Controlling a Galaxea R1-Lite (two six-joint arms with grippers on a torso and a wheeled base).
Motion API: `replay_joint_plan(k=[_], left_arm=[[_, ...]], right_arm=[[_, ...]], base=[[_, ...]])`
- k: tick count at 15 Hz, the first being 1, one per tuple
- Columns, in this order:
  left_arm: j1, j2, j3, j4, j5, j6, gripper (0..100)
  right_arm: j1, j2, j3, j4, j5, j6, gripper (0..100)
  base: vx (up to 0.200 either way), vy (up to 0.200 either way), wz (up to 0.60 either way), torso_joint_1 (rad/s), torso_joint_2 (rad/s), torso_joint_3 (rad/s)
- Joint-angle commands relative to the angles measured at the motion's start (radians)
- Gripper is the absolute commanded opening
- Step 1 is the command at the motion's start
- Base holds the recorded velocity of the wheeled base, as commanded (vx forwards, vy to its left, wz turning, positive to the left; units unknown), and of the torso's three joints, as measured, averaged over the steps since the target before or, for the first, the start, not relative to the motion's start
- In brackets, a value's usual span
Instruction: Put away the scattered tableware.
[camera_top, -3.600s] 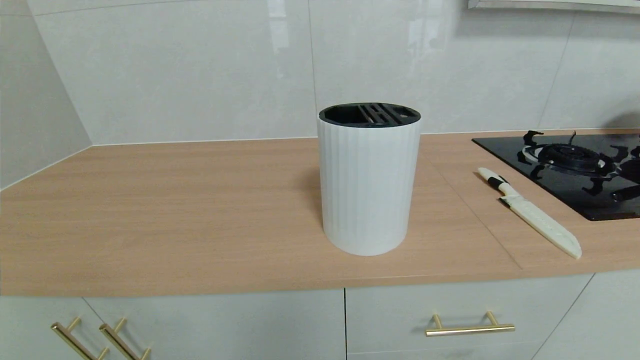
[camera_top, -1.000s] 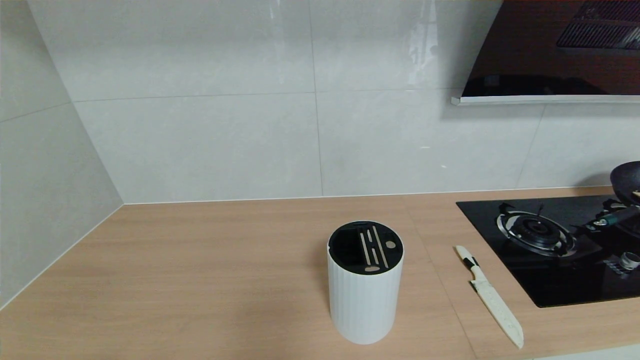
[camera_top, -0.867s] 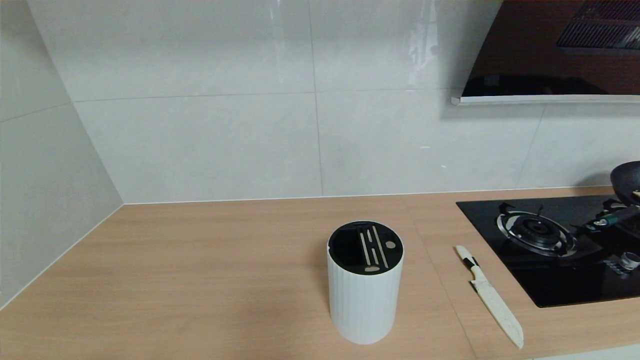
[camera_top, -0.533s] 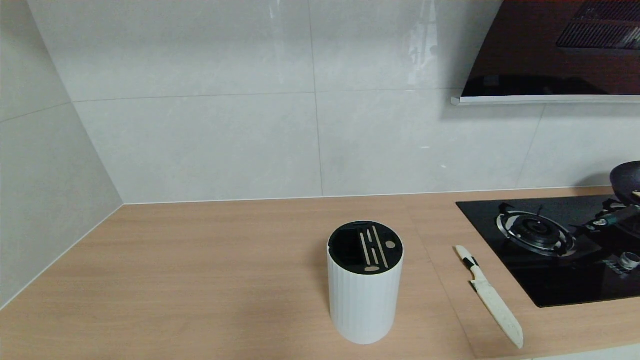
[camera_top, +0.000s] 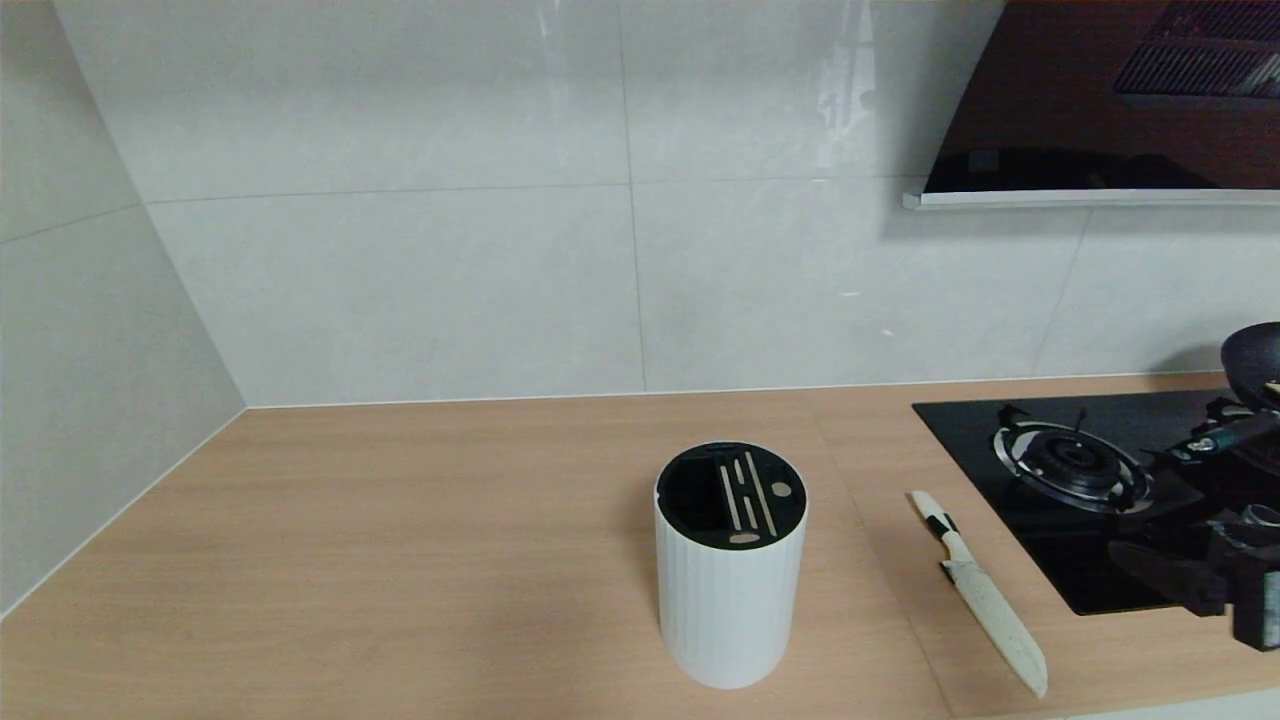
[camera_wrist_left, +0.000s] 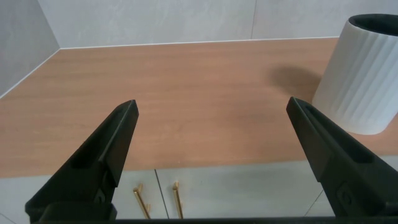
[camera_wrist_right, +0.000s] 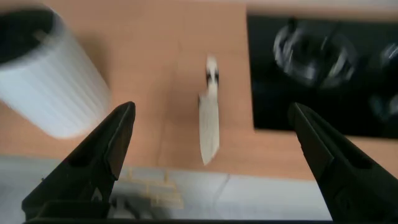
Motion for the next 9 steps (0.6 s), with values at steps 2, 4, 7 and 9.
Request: replay_joint_plan(k=[2, 4, 7, 9], left_arm=[[0.000, 0.002, 0.000, 0.000, 0.000, 0.000, 100], [0.000, 0.002, 0.000, 0.000, -0.001, 0.000, 100], [0.000, 0.002, 0.000, 0.000, 0.000, 0.000, 100], [0.000, 0.000, 0.000, 0.000, 0.000, 0.000, 100]], right_arm=[[0.006, 0.490, -0.026, -0.213, -0.022, 0.000, 100], [0.006, 0.654, -0.030, -0.339, -0.025, -0.001, 100], [-0.003, 0.829, -0.021, -0.534, -0.026, 0.000, 100], [-0.002, 0.910, -0.018, -0.584, -0.028, 0.000, 100]], base=[[0.000, 0.000, 0.00, 0.000, 0.00, 0.000], [0.000, 0.000, 0.00, 0.000, 0.00, 0.000], [0.000, 0.000, 0.00, 0.000, 0.00, 0.000], [0.000, 0.000, 0.00, 0.000, 0.00, 0.000]])
